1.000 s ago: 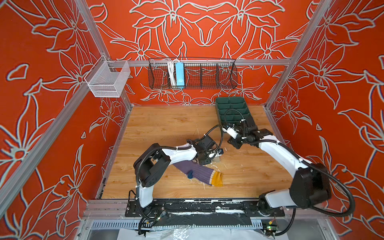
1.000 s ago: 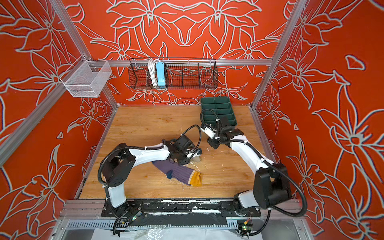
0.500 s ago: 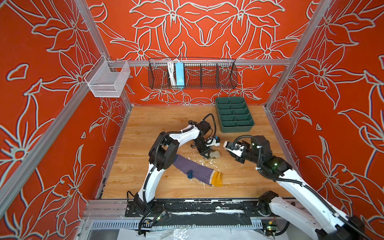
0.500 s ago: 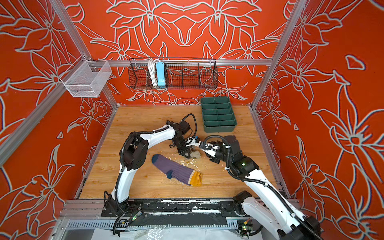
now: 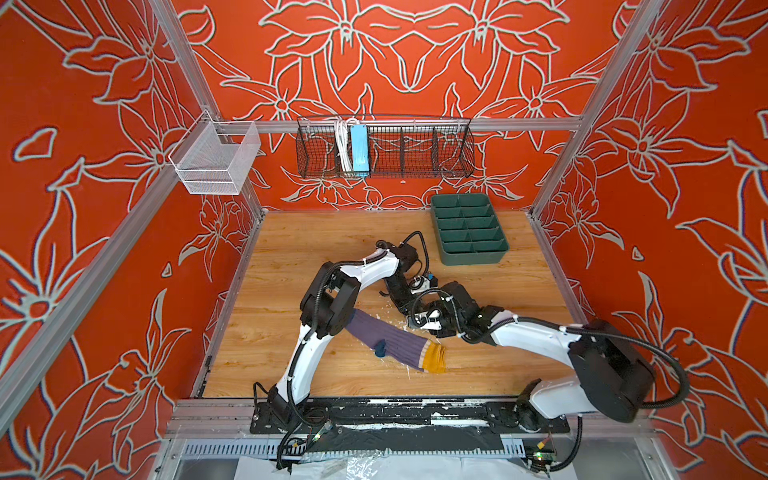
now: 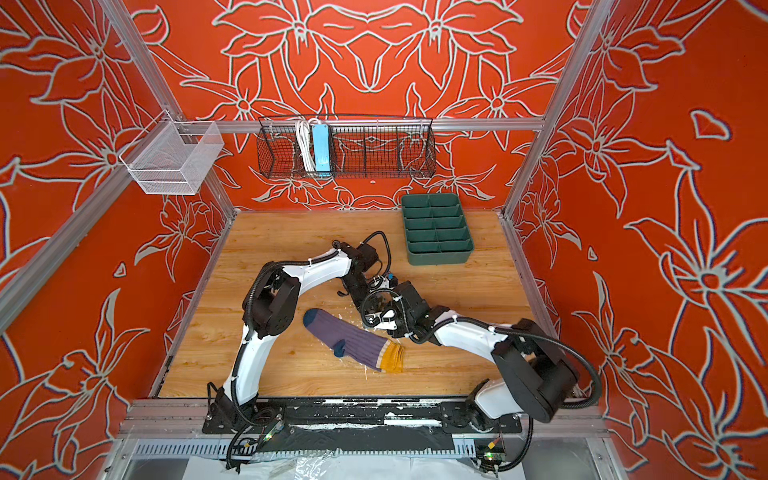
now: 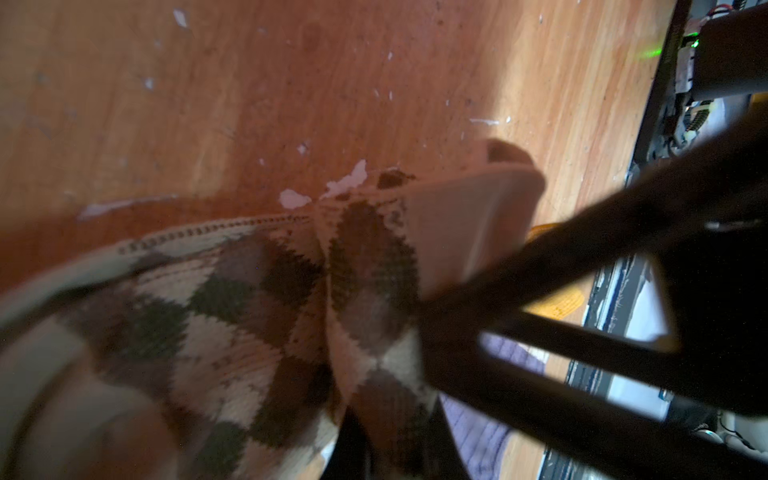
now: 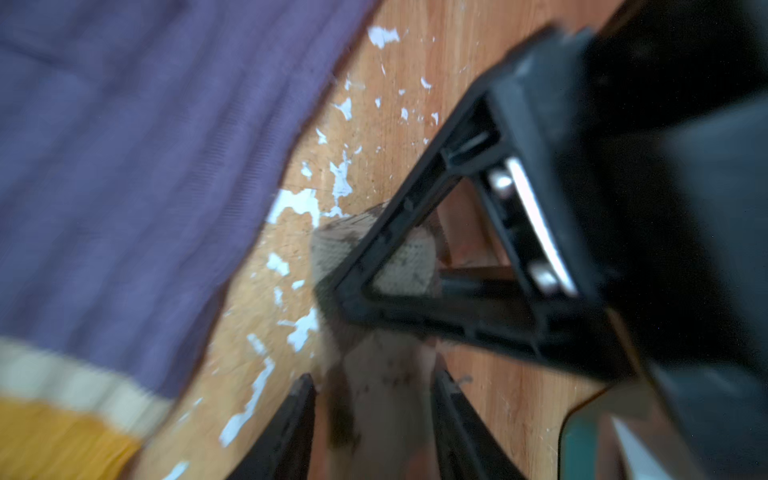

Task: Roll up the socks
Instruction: 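Lower the right gripper and pinch the rolled cuff next to the left gripper, then roll the argyle cuff farther toward the toe with both grippers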

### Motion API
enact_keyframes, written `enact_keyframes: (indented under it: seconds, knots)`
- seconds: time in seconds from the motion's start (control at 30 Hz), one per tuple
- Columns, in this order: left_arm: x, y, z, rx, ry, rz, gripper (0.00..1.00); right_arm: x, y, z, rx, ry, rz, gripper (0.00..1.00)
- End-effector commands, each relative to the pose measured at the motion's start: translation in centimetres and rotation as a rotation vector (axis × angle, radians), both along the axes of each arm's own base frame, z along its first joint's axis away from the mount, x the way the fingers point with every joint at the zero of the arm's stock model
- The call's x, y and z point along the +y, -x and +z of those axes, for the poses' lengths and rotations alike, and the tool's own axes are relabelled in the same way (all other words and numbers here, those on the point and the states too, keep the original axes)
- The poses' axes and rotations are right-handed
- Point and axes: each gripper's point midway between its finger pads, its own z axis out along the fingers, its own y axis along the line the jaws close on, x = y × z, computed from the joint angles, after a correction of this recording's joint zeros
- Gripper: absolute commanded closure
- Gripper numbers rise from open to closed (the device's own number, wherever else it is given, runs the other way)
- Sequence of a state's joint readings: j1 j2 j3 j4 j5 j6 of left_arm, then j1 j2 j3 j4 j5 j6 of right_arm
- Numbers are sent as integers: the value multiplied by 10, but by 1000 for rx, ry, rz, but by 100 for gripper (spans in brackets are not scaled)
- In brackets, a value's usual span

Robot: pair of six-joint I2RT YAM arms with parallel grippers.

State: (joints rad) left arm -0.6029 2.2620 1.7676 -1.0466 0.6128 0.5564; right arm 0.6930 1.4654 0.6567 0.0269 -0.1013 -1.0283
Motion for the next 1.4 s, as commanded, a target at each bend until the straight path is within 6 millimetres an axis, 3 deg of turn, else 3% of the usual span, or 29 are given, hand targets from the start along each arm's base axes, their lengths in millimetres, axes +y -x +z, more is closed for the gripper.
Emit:
enact_keyframes:
  seconds: [0.0, 0.1, 0.23, 0.43, 0.77, 1.1, 1.37]
  knots:
    - [17, 21, -29, 104, -112, -14, 100, 12, -23, 8, -93, 3, 10, 52]
    - [16, 22, -27, 103, -105, -16, 100, 15, -26, -3, -66, 18, 11, 58]
    - [15, 20, -20, 76, -89, -15, 100, 12, -21, -18, 5, 57, 3, 76]
    - [12, 18, 0, 3, -24, -17, 77, -4, -12, -28, 73, 96, -85, 100]
    - [20, 26, 40, -113, 40, -13, 62, -34, 0, -24, 90, 172, -167, 100]
    - [37, -3, 26, -258, -98, 93, 67, -34, 4, -21, 105, 160, -181, 100]
    - [15, -35, 22, -339, -95, 170, 71, -28, 6, -18, 103, 136, -171, 100]
